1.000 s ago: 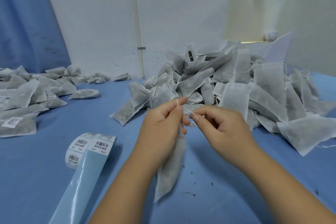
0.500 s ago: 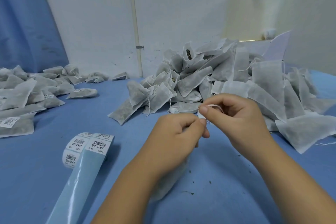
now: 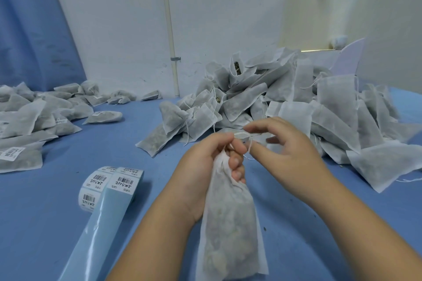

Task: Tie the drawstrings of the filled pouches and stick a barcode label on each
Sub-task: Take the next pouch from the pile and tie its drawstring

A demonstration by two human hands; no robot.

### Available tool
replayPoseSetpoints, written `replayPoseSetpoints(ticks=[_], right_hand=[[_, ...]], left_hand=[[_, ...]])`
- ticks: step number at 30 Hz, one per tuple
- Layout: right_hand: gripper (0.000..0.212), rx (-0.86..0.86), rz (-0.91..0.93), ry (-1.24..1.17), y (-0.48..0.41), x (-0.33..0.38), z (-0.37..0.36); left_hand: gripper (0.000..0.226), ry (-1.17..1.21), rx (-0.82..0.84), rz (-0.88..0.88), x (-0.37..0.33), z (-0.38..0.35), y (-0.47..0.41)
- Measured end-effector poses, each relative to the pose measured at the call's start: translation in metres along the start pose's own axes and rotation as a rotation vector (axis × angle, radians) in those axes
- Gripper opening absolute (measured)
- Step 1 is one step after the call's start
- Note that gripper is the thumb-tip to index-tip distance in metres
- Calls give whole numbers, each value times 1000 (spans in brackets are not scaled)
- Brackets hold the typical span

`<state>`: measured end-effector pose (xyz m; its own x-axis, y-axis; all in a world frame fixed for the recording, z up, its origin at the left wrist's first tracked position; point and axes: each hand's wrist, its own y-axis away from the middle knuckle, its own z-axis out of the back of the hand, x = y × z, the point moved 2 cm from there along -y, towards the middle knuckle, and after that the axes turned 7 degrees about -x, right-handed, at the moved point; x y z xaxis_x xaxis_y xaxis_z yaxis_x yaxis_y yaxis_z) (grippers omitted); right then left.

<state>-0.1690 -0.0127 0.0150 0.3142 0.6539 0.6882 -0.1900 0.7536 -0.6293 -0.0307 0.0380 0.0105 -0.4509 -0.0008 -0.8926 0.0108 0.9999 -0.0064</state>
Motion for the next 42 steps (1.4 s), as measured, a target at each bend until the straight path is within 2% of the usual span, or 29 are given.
replayPoseSetpoints(ticks=[2,5,6,11,14,16,19,24,30,36,42], right_hand=[[16,26,-58,-203,3,5,-3],[15,111,-102,-344,6,10,-8],[17,101,-108,-344,6,10,-9],[21,-184,-135,-124,-3,0,7],[23,-242,-161,-79,-6,-4,14],[25,-196,-186,-136,-4,-1,10],[22,-28,-231,-224,3,8,-4],[17,155,-280,-287,7,13,-9],[17,253,-321,-381,5,12,-3],[22,338,-395,-368,6,8,-5],[9,392,-400,-305,6,8,-6]], left_hand=[[24,4,-24,22,2,2,-2],[25,4,-44,31,4,4,-5],[25,4,-50,31,4,5,-5],[39,-16,-141,37,3,11,-6],[39,-23,-183,83,3,13,-8],[34,0,-178,118,2,13,-7],[25,16,-136,134,2,10,-6],[24,15,-80,128,2,10,-5],[27,-86,-33,126,2,12,-2],[28,-187,19,167,1,12,-1],[24,-316,43,207,-5,18,2]])
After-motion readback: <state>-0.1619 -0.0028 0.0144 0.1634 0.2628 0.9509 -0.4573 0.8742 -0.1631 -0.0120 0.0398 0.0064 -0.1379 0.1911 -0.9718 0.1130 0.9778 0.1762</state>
